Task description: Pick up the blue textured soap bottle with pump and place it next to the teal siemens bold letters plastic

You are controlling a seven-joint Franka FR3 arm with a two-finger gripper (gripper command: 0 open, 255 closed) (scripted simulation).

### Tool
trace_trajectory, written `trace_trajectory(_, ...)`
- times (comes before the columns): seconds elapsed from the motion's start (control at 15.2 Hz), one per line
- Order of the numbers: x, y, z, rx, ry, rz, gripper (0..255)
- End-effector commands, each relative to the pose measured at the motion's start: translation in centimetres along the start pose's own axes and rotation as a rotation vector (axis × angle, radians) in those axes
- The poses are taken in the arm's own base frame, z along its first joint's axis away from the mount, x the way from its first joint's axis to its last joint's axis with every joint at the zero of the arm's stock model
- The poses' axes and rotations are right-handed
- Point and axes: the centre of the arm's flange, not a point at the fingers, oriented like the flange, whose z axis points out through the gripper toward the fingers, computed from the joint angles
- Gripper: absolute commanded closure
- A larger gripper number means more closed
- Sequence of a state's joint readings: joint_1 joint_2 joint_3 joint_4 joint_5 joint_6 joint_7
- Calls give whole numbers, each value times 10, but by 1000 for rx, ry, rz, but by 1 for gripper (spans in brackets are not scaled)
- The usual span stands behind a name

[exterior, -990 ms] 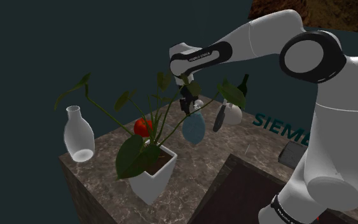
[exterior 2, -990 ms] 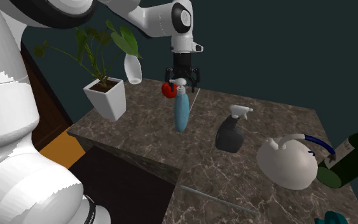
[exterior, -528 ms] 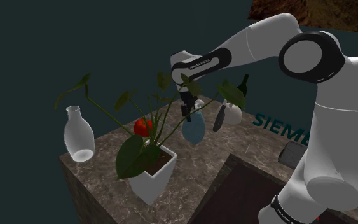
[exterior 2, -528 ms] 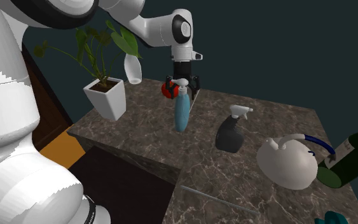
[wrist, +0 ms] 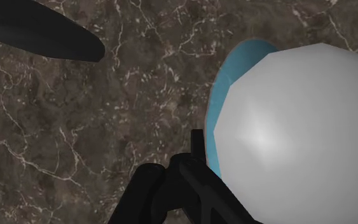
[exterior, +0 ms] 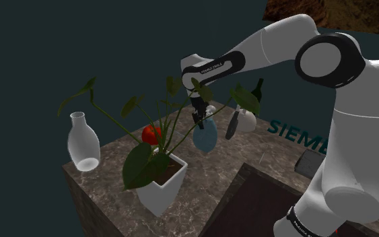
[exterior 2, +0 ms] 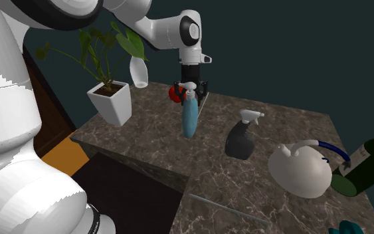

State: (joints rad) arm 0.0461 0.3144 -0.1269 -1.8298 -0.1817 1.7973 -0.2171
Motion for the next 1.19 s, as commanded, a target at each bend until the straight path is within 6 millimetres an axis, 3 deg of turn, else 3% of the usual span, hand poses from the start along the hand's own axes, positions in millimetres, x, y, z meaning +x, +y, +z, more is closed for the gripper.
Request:
trace_trajectory(0.0, 0, 0, 0, 0, 0, 0, 255)
trace_trajectory(0.46, 0, 0, 0, 0, 0, 0, 255)
trace_trajectory(1.12, -20, 6, -48, 0, 0, 0, 255)
